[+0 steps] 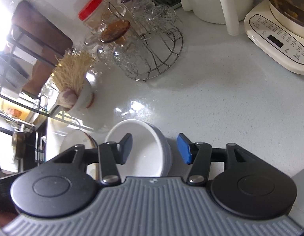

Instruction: Organize plates and bowls

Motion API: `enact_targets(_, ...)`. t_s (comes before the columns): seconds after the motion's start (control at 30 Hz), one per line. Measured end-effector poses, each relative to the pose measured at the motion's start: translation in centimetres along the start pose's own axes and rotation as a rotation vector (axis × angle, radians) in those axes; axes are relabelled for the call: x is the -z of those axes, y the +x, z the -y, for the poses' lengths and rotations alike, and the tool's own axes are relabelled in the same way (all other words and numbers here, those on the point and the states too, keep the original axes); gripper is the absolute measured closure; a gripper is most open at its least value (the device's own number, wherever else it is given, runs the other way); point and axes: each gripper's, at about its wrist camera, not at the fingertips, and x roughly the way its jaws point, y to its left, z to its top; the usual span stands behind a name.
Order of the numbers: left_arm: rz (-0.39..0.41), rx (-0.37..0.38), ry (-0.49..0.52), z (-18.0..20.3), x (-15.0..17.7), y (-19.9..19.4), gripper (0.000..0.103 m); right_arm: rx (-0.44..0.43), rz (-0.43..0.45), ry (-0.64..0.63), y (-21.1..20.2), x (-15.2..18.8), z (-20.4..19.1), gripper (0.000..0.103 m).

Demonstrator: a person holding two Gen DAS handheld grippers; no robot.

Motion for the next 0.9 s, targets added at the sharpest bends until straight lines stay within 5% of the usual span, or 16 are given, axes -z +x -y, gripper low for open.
enact_targets(0.33, -0.038, -0.003, 0.008, 0.7, 1.1, 1.5, 0.066, 0.000, -0.088, 0.029, 3.2, 1.0, 1.4, 0.052)
enact_targets(0.9, -0.070, -0.008, 0.029, 1.1, 2.2, 1.9, 0.061, -0.020, -0.121, 0.066, 4.3, 1.9, 1.8, 0.081)
